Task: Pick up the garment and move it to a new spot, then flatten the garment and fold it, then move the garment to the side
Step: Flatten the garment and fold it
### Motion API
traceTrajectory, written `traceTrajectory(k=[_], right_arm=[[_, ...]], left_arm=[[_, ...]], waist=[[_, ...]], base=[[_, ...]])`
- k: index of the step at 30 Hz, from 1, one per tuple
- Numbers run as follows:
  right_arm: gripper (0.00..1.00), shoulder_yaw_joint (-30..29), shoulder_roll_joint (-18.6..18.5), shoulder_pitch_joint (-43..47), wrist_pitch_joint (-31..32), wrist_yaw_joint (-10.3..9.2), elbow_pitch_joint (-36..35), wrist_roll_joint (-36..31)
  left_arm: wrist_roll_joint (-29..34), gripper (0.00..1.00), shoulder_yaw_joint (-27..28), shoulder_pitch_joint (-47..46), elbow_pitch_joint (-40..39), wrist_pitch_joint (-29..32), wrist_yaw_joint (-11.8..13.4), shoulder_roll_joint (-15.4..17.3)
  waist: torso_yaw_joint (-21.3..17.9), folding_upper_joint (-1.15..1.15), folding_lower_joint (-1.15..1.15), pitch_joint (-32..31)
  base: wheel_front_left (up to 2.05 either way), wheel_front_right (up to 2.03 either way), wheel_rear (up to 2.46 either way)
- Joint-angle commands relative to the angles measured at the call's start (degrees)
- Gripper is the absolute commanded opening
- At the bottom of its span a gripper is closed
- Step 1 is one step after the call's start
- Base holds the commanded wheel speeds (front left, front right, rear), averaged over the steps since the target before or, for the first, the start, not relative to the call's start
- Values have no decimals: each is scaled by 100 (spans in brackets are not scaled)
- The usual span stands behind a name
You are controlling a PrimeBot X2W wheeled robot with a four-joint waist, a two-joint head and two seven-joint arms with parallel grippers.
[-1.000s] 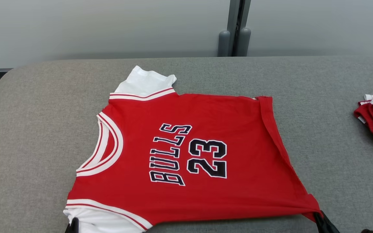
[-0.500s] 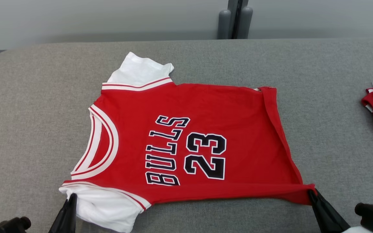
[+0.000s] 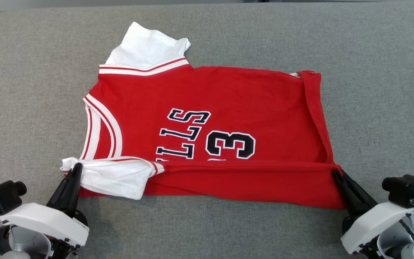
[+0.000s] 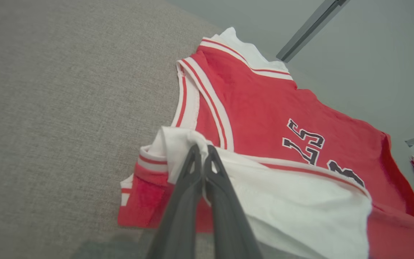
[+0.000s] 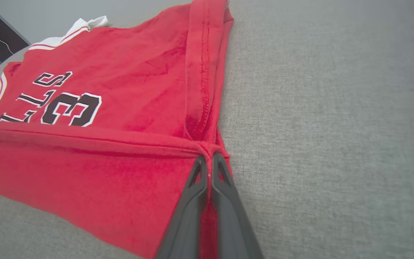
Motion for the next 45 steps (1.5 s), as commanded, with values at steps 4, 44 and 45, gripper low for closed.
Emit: traceTrajectory(k=[4,44,45], right_arm=[[0,198,-102,-327,-138,-1,306,104],[100,-798,552,395,-2237,-1,-546,-1103],[100,-793,560,408,-2226,-1,-547,-1106]], left_arm=[[-122,20,-24,-335,353,34,-141,-64],[2989,100,502,338,373,-1872,-172,-846],[2984,100,496,347,395,-1870,-170,-839]], waist=[[-37,0,0,122],[-94,0,0,-1058],[-95,0,0,-1071]], base=[[0,0,0],[0,0,0],[0,0,0]])
